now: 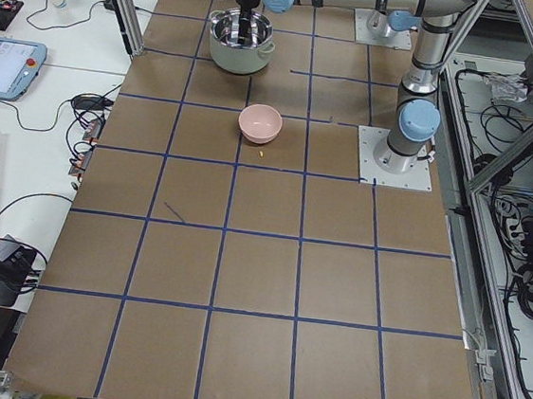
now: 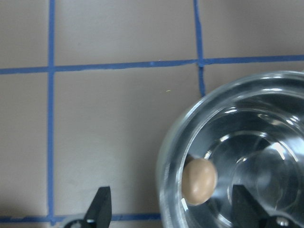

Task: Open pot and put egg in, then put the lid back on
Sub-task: 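Move the lid back over the pot with the right gripper while the left arm withdraws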

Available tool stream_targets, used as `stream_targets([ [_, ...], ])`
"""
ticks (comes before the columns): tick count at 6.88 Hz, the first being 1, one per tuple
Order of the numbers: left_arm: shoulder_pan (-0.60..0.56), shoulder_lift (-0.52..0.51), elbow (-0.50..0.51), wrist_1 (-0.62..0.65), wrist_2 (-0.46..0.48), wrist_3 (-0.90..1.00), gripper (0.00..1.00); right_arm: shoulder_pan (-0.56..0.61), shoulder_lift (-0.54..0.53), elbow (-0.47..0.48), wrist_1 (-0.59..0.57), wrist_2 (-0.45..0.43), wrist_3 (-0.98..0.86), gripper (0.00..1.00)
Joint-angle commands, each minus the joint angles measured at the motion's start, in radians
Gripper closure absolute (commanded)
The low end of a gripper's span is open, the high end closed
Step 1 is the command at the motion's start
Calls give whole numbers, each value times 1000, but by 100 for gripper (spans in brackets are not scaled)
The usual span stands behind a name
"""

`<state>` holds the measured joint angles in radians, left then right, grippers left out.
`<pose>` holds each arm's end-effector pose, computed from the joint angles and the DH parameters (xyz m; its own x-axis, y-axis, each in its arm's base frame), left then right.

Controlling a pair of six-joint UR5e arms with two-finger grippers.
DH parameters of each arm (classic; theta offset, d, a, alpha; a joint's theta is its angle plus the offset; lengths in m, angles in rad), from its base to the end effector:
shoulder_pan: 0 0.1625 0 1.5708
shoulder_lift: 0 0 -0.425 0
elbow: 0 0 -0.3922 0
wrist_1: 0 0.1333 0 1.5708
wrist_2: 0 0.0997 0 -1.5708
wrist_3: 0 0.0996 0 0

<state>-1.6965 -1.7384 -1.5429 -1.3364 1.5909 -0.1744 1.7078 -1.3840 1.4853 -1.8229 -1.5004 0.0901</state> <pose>-0.2015 -0.5470 0.4372 -0.9988 -0.0498 -0.0033 -0.0492 0.9941 -0.0966 0.2186 -0.5580 0.4572 -0.9949 -0.0580 -0.0828 -0.0457 0.9886 -0.1434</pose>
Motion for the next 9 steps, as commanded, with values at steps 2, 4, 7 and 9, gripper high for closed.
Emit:
stream_targets([
  [2, 127, 192, 9, -297, -3, 163, 3, 101, 176, -66, -123, 3, 34, 86],
  [4, 187, 186, 14, -343, 1, 223, 0, 168, 216, -66, -156, -18, 89, 85],
  [7, 161, 195, -5, -334, -11, 214, 1, 167, 227, -62, -170, -26, 63, 84],
  [9, 161, 207, -5, -333, -14, 211, 0, 165, 227, -51, -184, -24, 62, 83],
])
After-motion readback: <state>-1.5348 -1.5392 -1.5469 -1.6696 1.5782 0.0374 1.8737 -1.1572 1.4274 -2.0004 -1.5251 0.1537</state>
